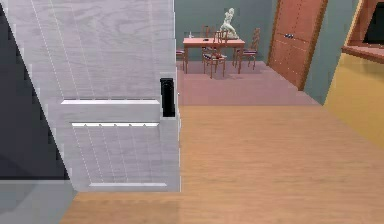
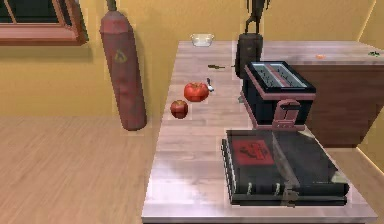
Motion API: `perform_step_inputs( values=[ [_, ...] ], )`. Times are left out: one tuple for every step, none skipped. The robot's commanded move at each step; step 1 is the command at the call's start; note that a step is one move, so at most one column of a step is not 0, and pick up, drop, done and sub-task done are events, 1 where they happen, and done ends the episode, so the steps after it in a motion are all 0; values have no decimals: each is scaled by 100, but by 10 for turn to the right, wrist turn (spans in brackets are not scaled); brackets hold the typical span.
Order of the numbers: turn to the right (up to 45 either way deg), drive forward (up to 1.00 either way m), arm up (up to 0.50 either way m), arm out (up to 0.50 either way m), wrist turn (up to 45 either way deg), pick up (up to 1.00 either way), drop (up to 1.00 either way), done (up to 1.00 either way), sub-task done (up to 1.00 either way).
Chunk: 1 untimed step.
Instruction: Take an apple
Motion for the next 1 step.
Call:
perform_step_inputs(
  values=[
    [0, 0, 38, 0, 0, 0, 0, 0, 0]
  ],
)
